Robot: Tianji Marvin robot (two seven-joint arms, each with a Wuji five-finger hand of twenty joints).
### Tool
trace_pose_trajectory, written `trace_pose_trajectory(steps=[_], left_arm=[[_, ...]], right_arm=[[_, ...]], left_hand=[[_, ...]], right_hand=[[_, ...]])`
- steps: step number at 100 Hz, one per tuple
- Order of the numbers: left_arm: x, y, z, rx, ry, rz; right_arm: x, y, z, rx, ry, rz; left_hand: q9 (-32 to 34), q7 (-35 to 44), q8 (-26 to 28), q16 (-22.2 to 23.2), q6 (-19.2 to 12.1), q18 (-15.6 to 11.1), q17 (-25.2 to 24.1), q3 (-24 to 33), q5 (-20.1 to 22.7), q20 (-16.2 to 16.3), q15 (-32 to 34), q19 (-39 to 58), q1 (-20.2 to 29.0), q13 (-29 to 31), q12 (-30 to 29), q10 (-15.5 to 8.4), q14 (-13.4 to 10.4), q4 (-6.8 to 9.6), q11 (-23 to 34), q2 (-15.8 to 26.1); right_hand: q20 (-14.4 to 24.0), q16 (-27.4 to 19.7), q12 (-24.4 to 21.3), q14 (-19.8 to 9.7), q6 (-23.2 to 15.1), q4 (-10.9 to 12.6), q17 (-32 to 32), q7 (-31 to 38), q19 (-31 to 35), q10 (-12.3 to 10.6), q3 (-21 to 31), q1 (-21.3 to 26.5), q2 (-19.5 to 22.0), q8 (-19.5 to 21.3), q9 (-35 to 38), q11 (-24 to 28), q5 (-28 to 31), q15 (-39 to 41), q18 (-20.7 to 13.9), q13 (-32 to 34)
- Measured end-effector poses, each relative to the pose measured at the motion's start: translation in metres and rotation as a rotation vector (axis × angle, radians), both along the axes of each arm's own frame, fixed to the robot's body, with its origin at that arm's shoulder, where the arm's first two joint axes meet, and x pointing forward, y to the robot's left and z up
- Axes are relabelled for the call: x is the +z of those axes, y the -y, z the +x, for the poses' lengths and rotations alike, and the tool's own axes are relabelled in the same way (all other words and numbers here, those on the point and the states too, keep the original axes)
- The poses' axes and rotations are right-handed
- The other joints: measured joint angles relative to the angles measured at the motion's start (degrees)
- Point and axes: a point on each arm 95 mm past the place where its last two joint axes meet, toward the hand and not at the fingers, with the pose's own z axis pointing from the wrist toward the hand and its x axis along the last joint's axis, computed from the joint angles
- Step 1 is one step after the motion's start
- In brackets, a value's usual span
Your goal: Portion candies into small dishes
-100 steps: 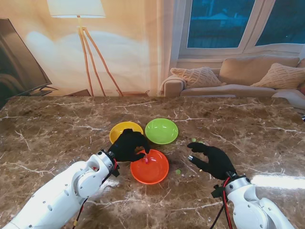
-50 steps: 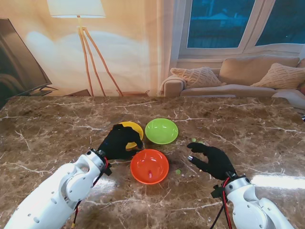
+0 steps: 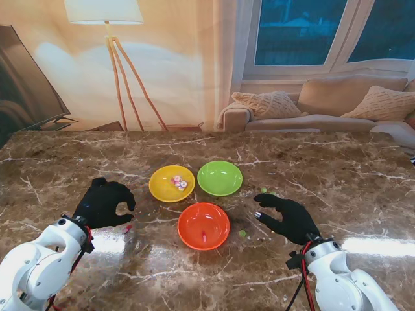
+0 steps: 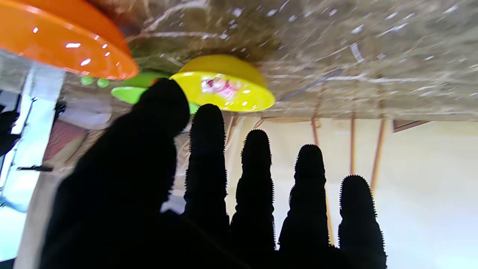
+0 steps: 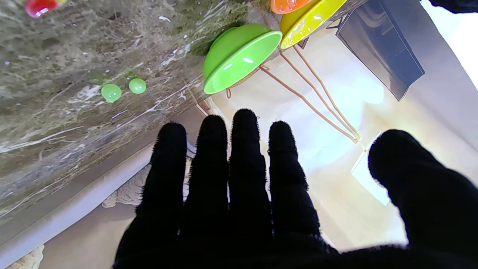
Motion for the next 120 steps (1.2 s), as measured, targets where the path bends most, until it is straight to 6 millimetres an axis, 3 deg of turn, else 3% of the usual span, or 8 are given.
trace_pose_trajectory(steps=[10, 39, 97, 120], left_arm=[[-0.007, -0.009, -0.003, 0.024, -0.037, 0.029], [-0.037, -0.026, -0.005, 0.107, -0.128, 0.087], [-0.06, -0.026, 0.001, 0.15, -0.203, 0.096], [-0.067, -0.021, 0.011, 0.155, -0.22, 0.093]], right_arm=[[0.0, -0.002, 0.0, 0.003, 0.0, 0.0], [0.002, -0.004, 0.001, 0.007, -0.001, -0.002], [0.001, -0.005, 0.001, 0.012, -0.001, 0.001], [0.001, -0.005, 0.001, 0.013, -0.005, 0.006]], left_hand=[[0.0, 1.34, 1.95, 0.05, -0.52, 0.04, 0.01, -2.96, 0.0, 0.03, 0.0, 0.0, -0.13, 0.0, 0.06, 0.42, 0.27, 0.0, 0.0, 0.0], [0.0, 1.89, 4.39, 0.05, -0.57, 0.09, 0.01, -4.65, -0.91, 0.03, 0.0, -0.44, -1.49, 0.0, 0.09, 0.5, 0.61, -0.47, -0.04, 0.0], [0.0, 1.44, 6.4, 0.06, -0.28, 0.09, 0.01, -4.98, -1.57, 0.58, -0.05, -0.67, -1.46, -0.02, 0.68, 0.51, 0.62, -1.15, -0.13, 0.0], [0.0, 0.69, 6.48, 0.07, -1.08, 0.09, 0.01, -4.98, -4.05, 0.6, -0.05, -0.67, -1.38, -0.02, 0.69, 0.51, 0.62, -1.15, -0.13, 0.0]], right_hand=[[0.0, 0.0, 0.0, 0.0, 0.0, 0.0, 0.0, 0.0, 0.0, 0.0, 0.0, 0.0, -0.01, 0.0, 0.0, 0.0, 0.0, 0.01, 0.0, 0.0], [0.0, 0.0, 0.0, 0.0, 0.0, 0.0, 0.0, 0.0, 0.0, 0.01, 0.0, 0.0, -0.01, 0.0, 0.0, 0.0, 0.0, 0.01, 0.0, 0.01], [0.0, 0.01, 0.0, 0.0, 0.0, 0.0, 0.0, 0.0, 0.0, 0.01, 0.0, 0.0, -0.01, 0.0, 0.01, 0.0, 0.0, 0.02, 0.0, 0.01], [0.0, 0.01, 0.0, 0.0, 0.0, 0.0, 0.0, 0.0, 0.0, 0.01, 0.0, 0.0, -0.01, 0.0, 0.01, 0.0, 0.0, 0.02, 0.0, 0.01]])
